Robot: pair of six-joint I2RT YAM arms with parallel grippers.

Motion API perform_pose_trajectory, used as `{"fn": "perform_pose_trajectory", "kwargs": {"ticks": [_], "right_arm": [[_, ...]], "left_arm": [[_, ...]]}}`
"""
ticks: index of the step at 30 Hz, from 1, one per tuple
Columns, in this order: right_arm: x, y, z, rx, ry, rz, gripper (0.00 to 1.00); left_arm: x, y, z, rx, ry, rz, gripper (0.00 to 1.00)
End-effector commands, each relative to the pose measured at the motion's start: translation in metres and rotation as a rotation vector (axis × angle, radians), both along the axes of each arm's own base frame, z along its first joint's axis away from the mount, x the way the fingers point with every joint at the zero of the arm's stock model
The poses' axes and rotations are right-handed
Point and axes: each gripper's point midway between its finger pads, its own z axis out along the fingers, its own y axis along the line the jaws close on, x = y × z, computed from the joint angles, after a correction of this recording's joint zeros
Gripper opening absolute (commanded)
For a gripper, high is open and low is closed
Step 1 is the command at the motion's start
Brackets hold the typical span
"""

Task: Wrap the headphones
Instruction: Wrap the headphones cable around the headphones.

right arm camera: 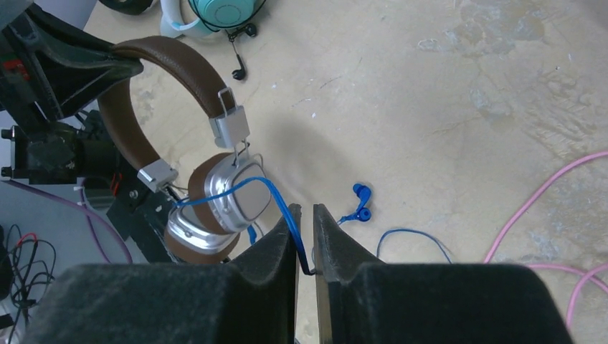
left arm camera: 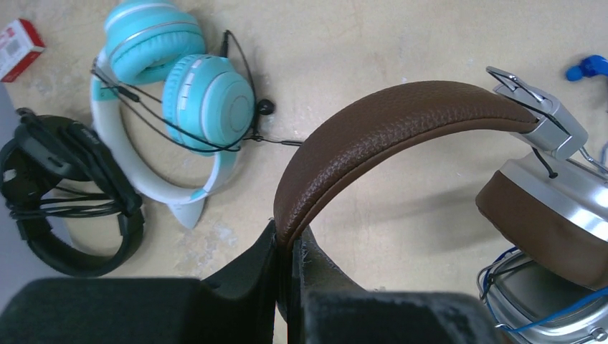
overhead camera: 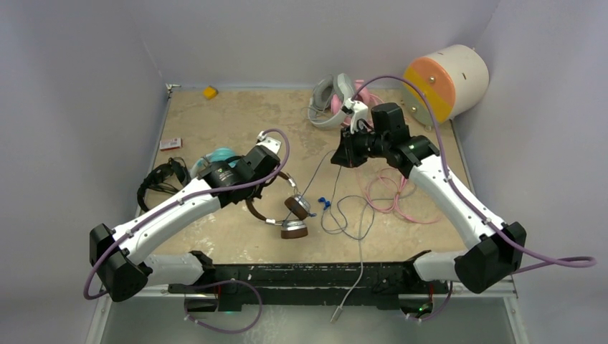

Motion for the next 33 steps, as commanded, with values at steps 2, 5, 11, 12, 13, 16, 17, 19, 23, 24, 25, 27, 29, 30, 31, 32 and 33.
{"fn": "perform_pose_trajectory", "kwargs": {"ticks": [2,5,11,12,13,16,17,19,23,24,25,27,29,30,31,32,33], "right_arm": [[0.006,0.003,0.007,0.012,-0.027,0.008,0.12],[0.011,0.007,-0.001,0.025,-0.018,-0.003,0.1],[0.015,0.008,-0.03,0.015,0.029,-0.028,0.06],[0.014,0.006,-0.037,0.013,0.035,-0.037,0.05],[0.012,0.004,-0.043,0.011,0.04,-0.047,0.05],[0.003,-0.001,-0.069,0.03,0.054,-0.075,0.05],[0.0,-0.001,-0.076,0.041,0.055,-0.085,0.06],[-0.002,-0.002,-0.087,0.062,0.042,-0.097,0.07],[-0.005,0.002,-0.092,0.106,-0.003,-0.064,0.09],[-0.005,0.004,-0.09,0.116,-0.015,-0.048,0.1],[-0.005,0.006,-0.087,0.126,-0.031,-0.033,0.11],[-0.004,0.011,-0.079,0.152,-0.064,-0.005,0.14],[-0.008,0.016,-0.073,0.192,-0.079,0.032,0.2],[-0.011,0.018,-0.072,0.21,-0.087,0.046,0.27],[-0.013,0.019,-0.07,0.227,-0.102,0.055,0.34],[-0.015,0.018,-0.068,0.242,-0.121,0.059,0.41],[-0.016,0.018,-0.066,0.257,-0.139,0.06,0.47]], "left_arm": [[-0.007,-0.038,0.01,-0.175,0.024,-0.153,0.0],[-0.019,-0.055,0.013,-0.267,0.051,-0.245,0.0],[-0.036,-0.076,0.027,-0.404,0.091,-0.317,0.0],[-0.036,-0.076,0.03,-0.413,0.091,-0.311,0.0],[-0.035,-0.075,0.033,-0.415,0.084,-0.298,0.0],[-0.027,-0.068,0.042,-0.425,0.061,-0.24,0.0],[-0.025,-0.066,0.048,-0.451,0.058,-0.226,0.0],[-0.021,-0.064,0.064,-0.537,0.059,-0.213,0.0],[-0.018,-0.06,0.11,-0.679,0.033,-0.197,0.0],[-0.02,-0.062,0.121,-0.699,0.035,-0.21,0.0],[-0.023,-0.066,0.131,-0.719,0.04,-0.229,0.0],[-0.031,-0.073,0.149,-0.761,0.054,-0.273,0.0],[-0.035,-0.077,0.162,-0.791,0.063,-0.294,0.0],[-0.036,-0.077,0.165,-0.798,0.067,-0.29,0.0],[-0.036,-0.078,0.17,-0.805,0.068,-0.285,0.0],[-0.036,-0.078,0.175,-0.812,0.066,-0.283,0.0],[-0.036,-0.079,0.178,-0.817,0.069,-0.281,0.0]]}}
